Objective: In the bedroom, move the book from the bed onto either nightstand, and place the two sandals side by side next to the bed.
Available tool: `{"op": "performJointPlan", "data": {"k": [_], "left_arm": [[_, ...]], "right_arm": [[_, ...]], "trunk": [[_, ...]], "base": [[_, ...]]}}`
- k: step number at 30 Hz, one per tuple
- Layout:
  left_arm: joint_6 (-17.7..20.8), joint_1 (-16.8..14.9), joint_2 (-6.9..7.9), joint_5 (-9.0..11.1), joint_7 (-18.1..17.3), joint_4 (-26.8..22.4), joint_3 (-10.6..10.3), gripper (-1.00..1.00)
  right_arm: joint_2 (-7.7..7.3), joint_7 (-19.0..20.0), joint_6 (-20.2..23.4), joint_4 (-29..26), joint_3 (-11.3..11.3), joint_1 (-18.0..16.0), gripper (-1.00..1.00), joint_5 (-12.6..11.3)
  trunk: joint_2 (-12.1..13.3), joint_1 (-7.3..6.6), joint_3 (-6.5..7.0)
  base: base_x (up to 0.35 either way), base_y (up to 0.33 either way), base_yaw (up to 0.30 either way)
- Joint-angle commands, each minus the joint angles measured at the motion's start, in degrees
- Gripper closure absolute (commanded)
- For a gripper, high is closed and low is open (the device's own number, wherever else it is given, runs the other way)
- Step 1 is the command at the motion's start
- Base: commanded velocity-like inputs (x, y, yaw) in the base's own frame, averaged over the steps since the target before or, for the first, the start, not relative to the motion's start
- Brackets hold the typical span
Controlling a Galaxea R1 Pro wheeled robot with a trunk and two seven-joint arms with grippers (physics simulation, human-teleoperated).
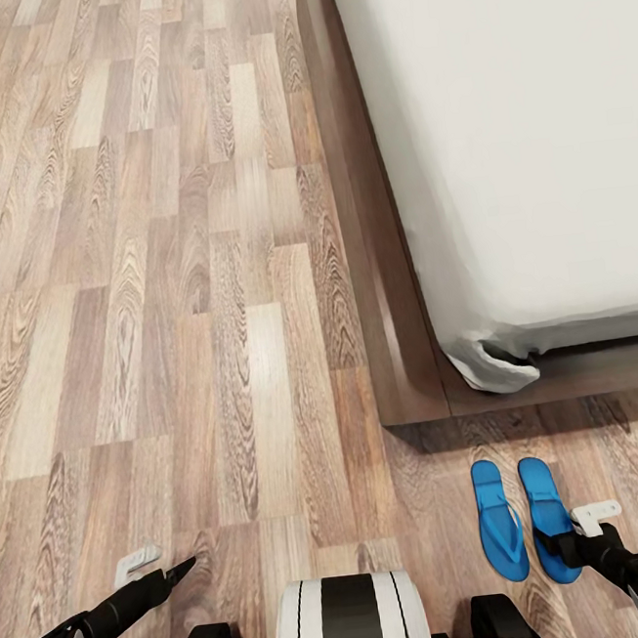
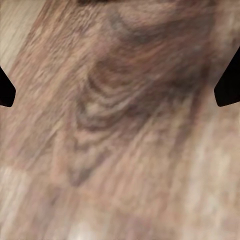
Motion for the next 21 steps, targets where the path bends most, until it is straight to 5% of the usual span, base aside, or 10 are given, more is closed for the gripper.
{"op": "performJointPlan", "data": {"k": [1, 14, 15, 21], "left_arm": [[0.5, 0.0, -0.06, -0.5, -0.5, -0.1, 0.4, -1.00], [0.5, 0.0, -0.06, -0.5, -0.4, -0.1, 0.4, -1.00], [0.5, 0.0, -0.06, -0.5, -0.4, -0.1, 0.4, -1.00], [0.5, 0.0, -0.06, -0.5, -0.4, -0.1, 0.4, -1.00]], "right_arm": [[0.05, 0.5, -0.1, 0.0, -0.3, 0.0, 1.00, 0.6], [0.05, 0.4, -0.1, -0.1, -0.4, 0.0, 1.00, 0.6], [0.05, 0.4, -0.1, -0.1, -0.4, 0.0, -1.00, 0.6], [0.05, 0.4, -0.1, -0.1, -0.4, 0.0, -1.00, 0.6]], "trunk": [[0.0, -0.01, -0.03], [0.0, -0.01, -0.03], [0.0, -0.01, -0.03], [0.0, -0.01, -0.03]], "base": [[0.000, 0.000, 0.000], [0.000, 0.000, 0.000], [0.000, 0.000, 0.000], [0.000, 0.000, 0.000]]}}
